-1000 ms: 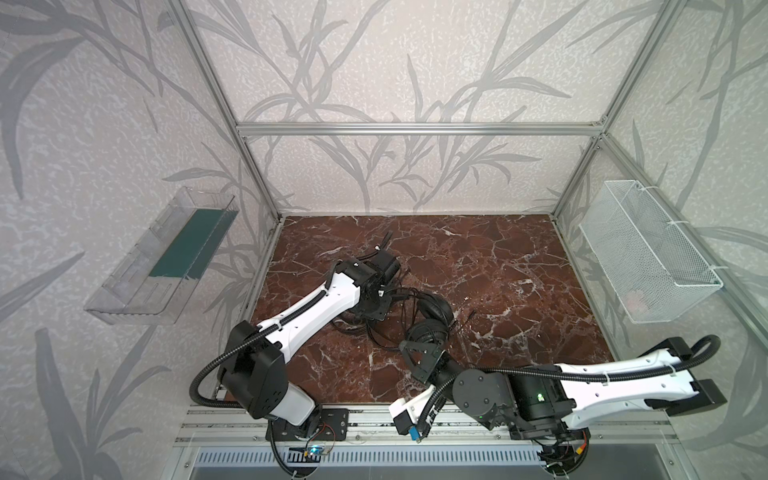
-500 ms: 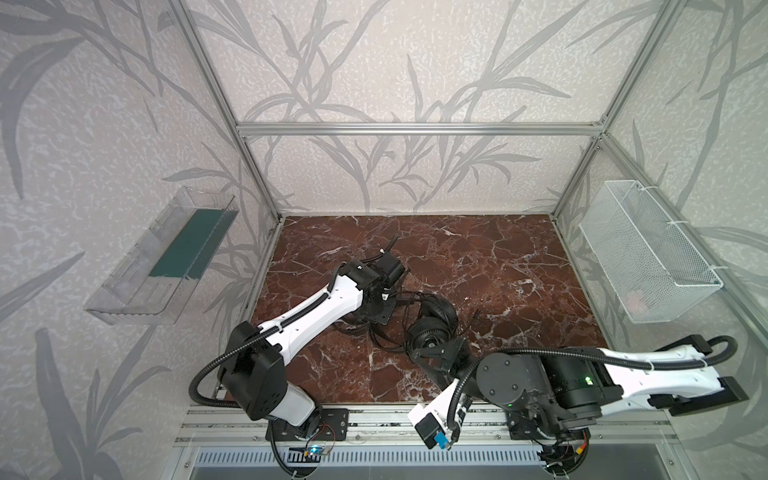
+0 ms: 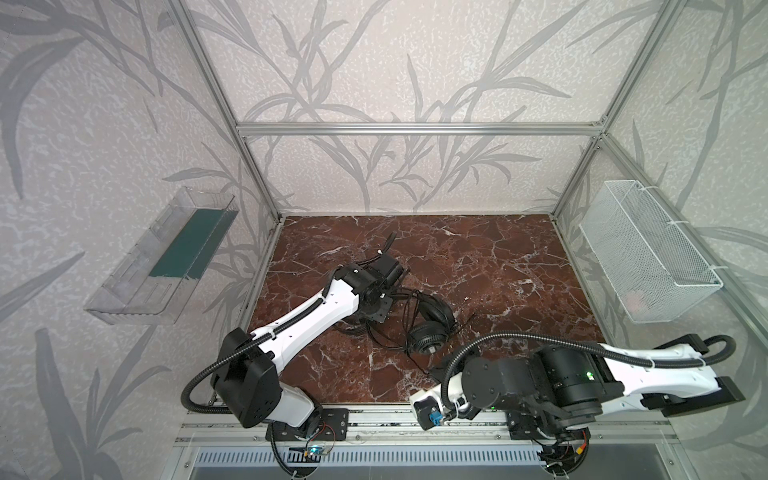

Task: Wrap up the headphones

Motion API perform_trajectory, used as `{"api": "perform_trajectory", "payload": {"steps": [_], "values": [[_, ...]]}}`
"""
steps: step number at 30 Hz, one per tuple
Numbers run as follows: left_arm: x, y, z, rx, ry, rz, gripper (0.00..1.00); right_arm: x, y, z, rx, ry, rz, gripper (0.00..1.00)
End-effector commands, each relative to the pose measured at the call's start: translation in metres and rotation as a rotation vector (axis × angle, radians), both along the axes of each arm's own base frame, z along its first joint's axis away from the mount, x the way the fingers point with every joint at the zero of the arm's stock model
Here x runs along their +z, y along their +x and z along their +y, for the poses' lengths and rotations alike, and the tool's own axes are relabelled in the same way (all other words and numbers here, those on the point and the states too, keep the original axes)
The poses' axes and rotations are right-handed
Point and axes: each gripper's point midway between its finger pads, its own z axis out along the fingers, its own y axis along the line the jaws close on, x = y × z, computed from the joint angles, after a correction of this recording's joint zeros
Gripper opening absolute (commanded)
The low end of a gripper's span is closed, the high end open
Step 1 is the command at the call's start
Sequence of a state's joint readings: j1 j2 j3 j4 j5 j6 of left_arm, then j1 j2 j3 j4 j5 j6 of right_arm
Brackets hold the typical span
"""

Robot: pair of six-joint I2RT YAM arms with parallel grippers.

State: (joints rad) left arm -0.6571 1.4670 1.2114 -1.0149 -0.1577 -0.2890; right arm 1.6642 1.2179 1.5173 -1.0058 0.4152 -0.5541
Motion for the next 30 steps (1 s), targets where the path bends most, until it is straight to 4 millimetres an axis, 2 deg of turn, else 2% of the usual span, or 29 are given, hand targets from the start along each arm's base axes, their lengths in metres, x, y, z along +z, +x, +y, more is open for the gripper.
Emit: {"api": "perform_trajectory", "payload": {"steps": [1, 2, 5, 9, 11, 13, 16, 19, 22, 24, 28, 30], "values": [[-0.007, 0.021, 0.012, 0.029, 0.107, -0.087, 0.0, 0.071, 0.003, 0.006, -0.05, 0.228, 0.009, 0.0], [-0.009, 0.021, 0.014, 0.023, 0.147, -0.085, 0.0, 0.079, 0.005, 0.011, -0.061, 0.243, 0.001, 0.0], [-0.011, 0.018, 0.01, -0.003, 0.181, -0.084, 0.0, 0.086, -0.009, 0.019, -0.002, 0.195, 0.048, 0.0], [-0.011, 0.015, 0.007, -0.027, 0.193, -0.097, 0.0, 0.1, 0.009, 0.025, -0.07, 0.2, -0.056, 0.0], [-0.01, 0.014, 0.005, -0.042, 0.203, -0.108, 0.0, 0.095, 0.019, 0.024, -0.067, 0.158, -0.167, 0.0], [-0.006, 0.014, 0.003, -0.053, 0.205, -0.126, 0.0, 0.085, 0.037, 0.025, -0.104, 0.106, -0.341, 0.0], [-0.001, 0.013, 0.0, -0.067, 0.183, -0.153, 0.0, 0.079, 0.054, 0.035, -0.121, 0.077, -0.561, 0.0], [0.003, 0.012, -0.003, -0.077, 0.164, -0.169, 0.0, 0.097, 0.071, 0.043, -0.183, 0.158, -0.707, 0.0], [0.005, 0.009, -0.007, -0.093, 0.153, -0.178, 0.0, 0.112, 0.077, 0.04, -0.202, 0.234, -0.659, 0.0], [0.006, 0.007, -0.01, -0.112, 0.144, -0.187, 0.0, 0.108, 0.075, 0.038, -0.156, 0.24, -0.601, 0.0], [0.01, 0.002, -0.018, -0.141, 0.103, -0.198, 0.0, 0.095, 0.076, 0.039, -0.096, 0.261, -0.623, 0.0], [0.01, 0.001, -0.021, -0.154, 0.092, -0.207, 0.0, 0.101, 0.072, 0.041, -0.077, 0.296, -0.636, 0.0]]}}
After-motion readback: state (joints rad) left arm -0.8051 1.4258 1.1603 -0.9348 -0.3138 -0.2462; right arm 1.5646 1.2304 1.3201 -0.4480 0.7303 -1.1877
